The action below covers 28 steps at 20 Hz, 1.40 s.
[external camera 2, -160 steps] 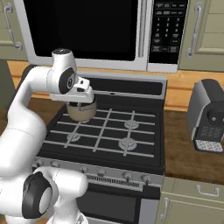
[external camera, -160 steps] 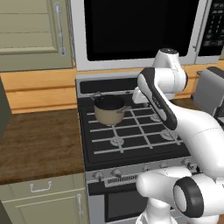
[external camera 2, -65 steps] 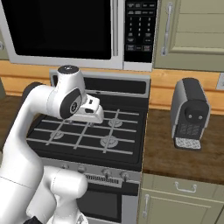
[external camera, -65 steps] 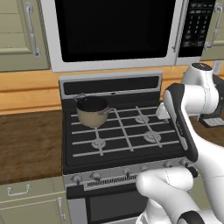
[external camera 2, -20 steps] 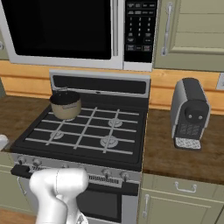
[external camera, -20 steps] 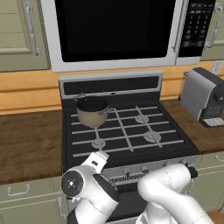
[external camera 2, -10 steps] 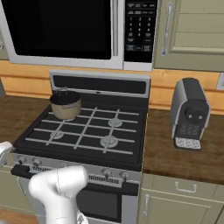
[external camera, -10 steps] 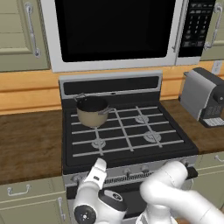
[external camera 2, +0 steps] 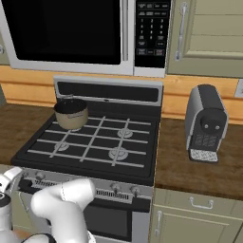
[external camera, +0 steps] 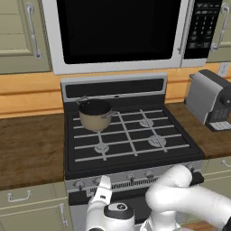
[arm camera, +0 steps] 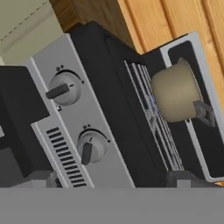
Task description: Turn off the rear left burner of the stove.
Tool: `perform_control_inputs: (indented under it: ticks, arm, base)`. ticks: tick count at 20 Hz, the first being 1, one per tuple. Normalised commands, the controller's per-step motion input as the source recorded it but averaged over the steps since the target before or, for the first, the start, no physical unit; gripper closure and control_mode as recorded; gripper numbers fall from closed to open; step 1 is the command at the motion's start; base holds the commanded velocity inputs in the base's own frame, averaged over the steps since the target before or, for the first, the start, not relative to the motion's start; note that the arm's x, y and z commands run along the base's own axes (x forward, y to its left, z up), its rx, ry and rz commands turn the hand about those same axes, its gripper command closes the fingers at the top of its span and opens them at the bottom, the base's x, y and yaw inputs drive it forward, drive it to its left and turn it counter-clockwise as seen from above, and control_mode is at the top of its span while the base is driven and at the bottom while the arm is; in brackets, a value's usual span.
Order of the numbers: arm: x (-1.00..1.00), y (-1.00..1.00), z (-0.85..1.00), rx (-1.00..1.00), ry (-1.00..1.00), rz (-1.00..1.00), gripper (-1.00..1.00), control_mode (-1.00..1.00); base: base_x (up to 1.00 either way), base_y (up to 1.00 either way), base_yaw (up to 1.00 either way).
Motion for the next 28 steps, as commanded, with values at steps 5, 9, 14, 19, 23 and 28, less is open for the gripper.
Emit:
perform_control_inputs:
  ticks: [5,9,14,19,23,28]
  arm:
    - [0.27,0.22,-0.53,-0.15,-0.02,0.0,-1.0,-1.0]
    - [0.11,0.06,-0.06,-0.03,-0.02,0.0,-1.0,-1.0]
    - [0.14,0.02,-0.01,0.0,-0.02,-0.01,-1.0,-1.0]
    - [0.1,0.02,-0.03,0.0,-0.02,-0.01,-1.0,-1.0]
    - [0.06,-0.07,-0.02,0.0,-0.01,-0.01,-1.0,-1.0]
    - [0.21,-0.13,-0.05,0.0,0.0,-0.07,-1.0,-1.0]
  base:
    - [0.0,0.0,0.0]
    - [0.0,0.0,0.0]
    - [0.0,0.0,0.0]
    - [0.0,0.0,0.0]
    - [0.0,0.0,0.0]
    - [0.0,0.0,0.0]
